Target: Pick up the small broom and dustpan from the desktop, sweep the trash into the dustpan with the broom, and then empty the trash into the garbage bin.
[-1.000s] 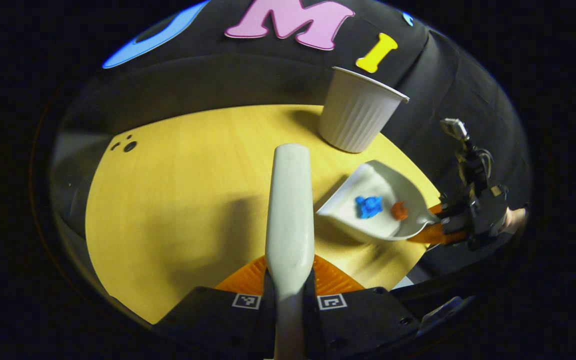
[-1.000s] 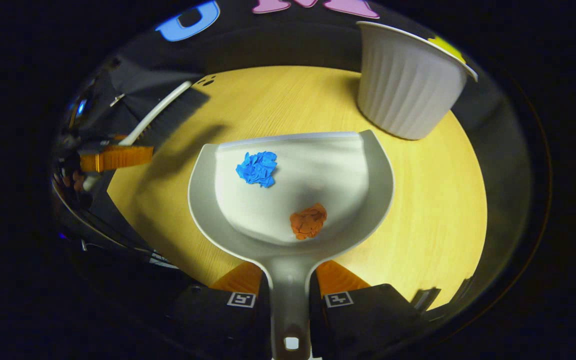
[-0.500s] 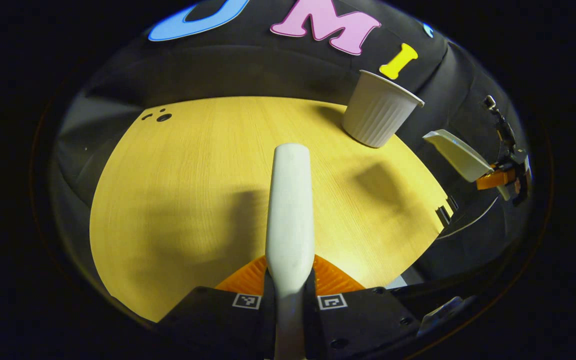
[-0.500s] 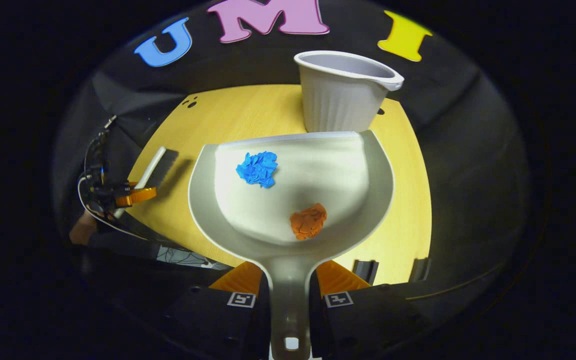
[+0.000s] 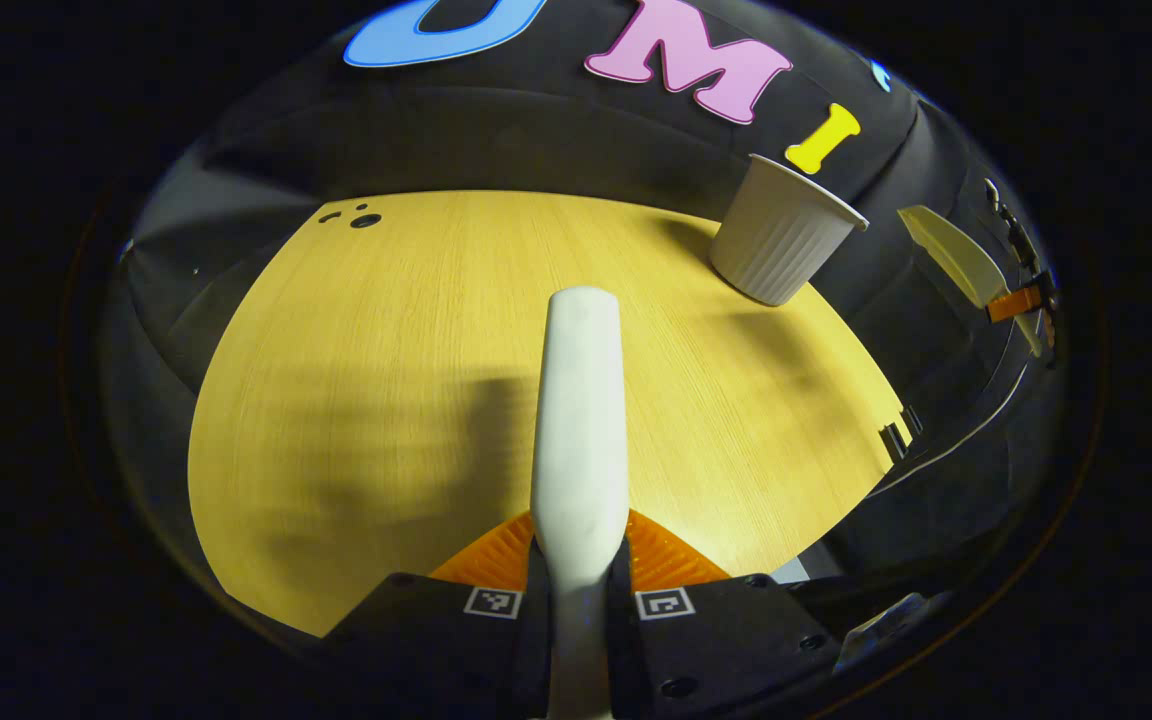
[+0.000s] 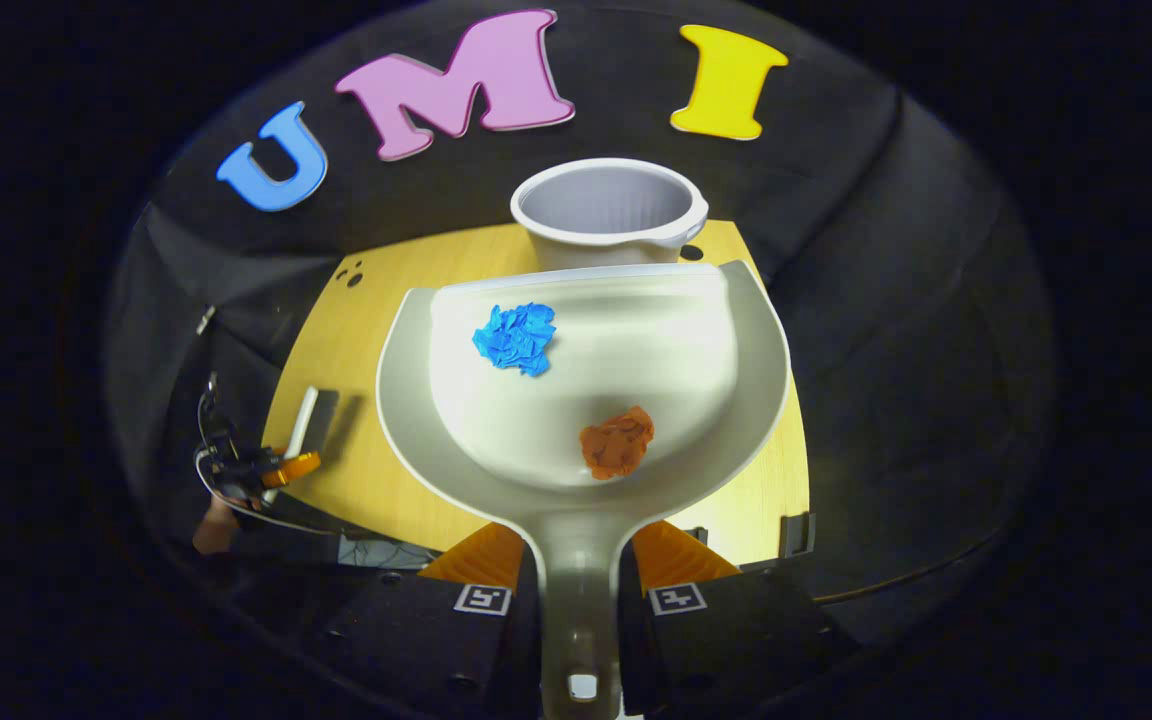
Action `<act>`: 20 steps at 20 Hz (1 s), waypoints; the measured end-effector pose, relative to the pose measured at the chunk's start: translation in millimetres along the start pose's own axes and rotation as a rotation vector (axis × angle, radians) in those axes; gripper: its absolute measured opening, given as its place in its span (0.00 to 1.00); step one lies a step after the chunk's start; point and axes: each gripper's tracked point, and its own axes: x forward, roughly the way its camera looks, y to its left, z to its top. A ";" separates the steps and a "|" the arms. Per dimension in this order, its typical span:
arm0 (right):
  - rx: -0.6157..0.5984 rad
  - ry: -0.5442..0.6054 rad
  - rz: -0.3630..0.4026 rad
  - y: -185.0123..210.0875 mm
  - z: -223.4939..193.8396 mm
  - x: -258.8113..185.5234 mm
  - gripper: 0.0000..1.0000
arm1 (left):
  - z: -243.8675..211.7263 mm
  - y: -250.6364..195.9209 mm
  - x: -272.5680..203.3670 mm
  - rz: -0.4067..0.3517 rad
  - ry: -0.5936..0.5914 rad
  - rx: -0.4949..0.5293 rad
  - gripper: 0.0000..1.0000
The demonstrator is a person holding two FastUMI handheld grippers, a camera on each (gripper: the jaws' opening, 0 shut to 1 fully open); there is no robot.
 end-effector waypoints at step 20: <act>-0.234 -0.179 -0.344 -66.5 140.2 129.4 0.35 | 50.4 10.5 -17.2 0.047 -0.069 -0.167 0.26</act>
